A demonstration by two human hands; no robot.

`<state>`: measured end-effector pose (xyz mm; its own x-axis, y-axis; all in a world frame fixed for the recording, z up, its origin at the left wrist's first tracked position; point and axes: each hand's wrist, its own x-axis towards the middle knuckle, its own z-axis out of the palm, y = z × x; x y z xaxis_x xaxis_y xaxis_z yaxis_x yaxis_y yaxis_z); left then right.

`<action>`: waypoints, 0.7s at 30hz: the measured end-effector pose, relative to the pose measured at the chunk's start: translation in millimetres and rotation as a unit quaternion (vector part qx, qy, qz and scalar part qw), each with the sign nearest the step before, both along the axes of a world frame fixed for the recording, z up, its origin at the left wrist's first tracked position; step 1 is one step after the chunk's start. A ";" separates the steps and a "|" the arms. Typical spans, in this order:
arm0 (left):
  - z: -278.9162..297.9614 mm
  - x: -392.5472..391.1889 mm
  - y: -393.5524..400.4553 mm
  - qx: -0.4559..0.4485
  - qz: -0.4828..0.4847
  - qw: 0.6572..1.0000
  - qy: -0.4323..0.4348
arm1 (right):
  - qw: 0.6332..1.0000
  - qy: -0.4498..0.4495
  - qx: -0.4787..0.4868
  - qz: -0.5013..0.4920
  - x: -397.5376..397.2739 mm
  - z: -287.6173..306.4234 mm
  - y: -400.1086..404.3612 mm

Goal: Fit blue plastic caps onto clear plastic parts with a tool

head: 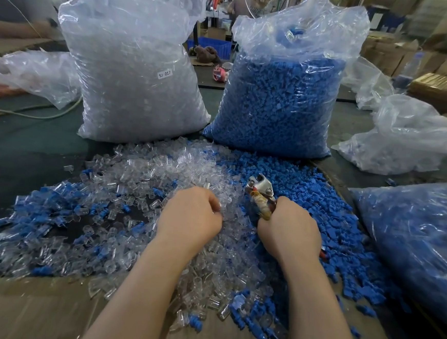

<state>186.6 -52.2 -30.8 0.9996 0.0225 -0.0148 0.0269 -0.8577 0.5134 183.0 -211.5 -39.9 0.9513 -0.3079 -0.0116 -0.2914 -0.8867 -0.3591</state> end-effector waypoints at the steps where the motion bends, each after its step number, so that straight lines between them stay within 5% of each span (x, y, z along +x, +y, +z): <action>1: 0.0 -0.8 -1.3 0.014 -0.005 1.000 0.000 | 1.000 -0.007 0.008 -0.003 0.0 0.2 0.1; 9: -1.6 -0.8 -3.9 -0.008 0.008 1.000 0.002 | 0.999 -0.016 0.036 0.010 1.0 -3.9 0.9; 16: -5.0 0.8 -0.8 -0.023 0.024 0.999 -0.026 | 0.988 -0.038 0.151 0.012 4.4 -4.5 -0.3; 21: -4.3 1.2 -1.4 -0.101 0.034 0.992 -0.061 | 0.982 -0.063 0.175 0.023 4.9 -1.7 -1.5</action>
<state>187.8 -53.6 -35.2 0.9905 0.0994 0.0948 0.0090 -0.7354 0.6775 187.9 -213.0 -41.6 0.9646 -0.2636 0.0091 -0.1888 -0.7141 -0.6741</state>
